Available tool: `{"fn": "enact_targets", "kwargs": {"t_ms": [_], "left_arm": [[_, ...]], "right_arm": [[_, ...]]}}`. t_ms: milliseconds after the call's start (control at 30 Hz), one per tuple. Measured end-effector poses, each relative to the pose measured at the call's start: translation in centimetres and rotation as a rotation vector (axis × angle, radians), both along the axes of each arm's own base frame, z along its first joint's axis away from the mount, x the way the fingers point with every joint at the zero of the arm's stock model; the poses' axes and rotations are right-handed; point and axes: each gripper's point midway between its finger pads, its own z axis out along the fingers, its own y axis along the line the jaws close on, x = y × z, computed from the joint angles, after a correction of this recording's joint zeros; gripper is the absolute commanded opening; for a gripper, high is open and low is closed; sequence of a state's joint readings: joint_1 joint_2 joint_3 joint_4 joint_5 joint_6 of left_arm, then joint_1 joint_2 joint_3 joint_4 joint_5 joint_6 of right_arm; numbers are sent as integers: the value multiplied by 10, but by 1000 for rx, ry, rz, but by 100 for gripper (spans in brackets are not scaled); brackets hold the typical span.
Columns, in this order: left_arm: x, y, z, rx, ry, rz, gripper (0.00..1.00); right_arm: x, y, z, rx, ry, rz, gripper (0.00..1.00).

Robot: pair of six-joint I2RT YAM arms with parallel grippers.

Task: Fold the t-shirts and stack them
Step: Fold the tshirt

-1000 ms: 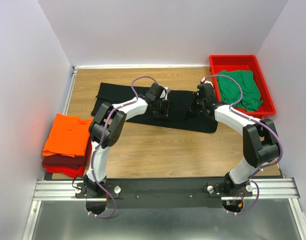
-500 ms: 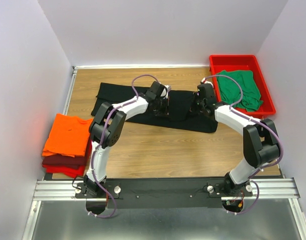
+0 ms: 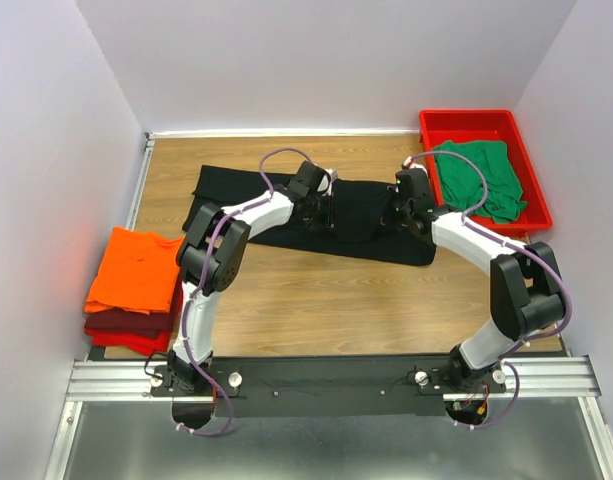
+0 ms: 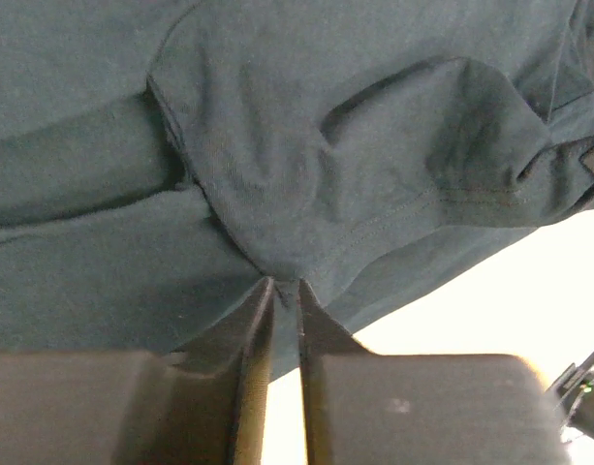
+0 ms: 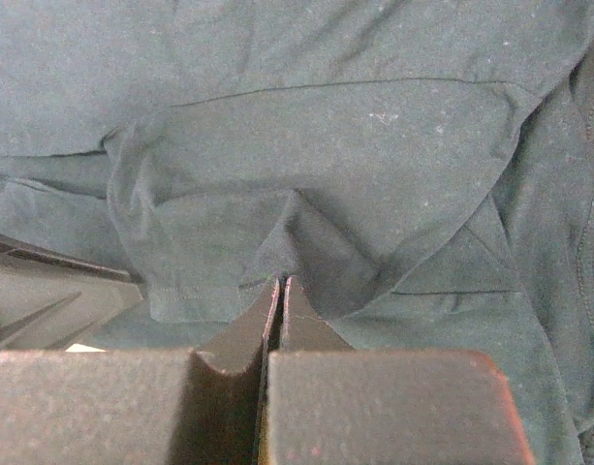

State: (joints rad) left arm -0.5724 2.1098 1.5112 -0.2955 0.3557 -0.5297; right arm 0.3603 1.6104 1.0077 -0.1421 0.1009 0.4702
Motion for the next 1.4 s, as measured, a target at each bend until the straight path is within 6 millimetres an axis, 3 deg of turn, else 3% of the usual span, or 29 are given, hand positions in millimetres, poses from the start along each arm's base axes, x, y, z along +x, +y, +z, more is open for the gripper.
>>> {"fn": "enact_targets", "kwargs": {"t_ms": [233,500,900,1100,1400], "left_arm": [[-5,-3,-3,3,7,-9,39],[-8,-6,-3,2,9,-13,40],[-10,-12,-1,-1,10,-16,33],[-5,-12,-1,9,-2,-4,40],[-5,-7,-6,36,2,11,42]], "right_arm": [[-2,-1,-2,-3,9,0,3],[-2,-1,-2,-4,11,0,3],[-3,-1,-2,-5,12,0,3],[-3,-1,-2,-5,13,0,3],[-3,-1,-2,-5,13,0,3]]}}
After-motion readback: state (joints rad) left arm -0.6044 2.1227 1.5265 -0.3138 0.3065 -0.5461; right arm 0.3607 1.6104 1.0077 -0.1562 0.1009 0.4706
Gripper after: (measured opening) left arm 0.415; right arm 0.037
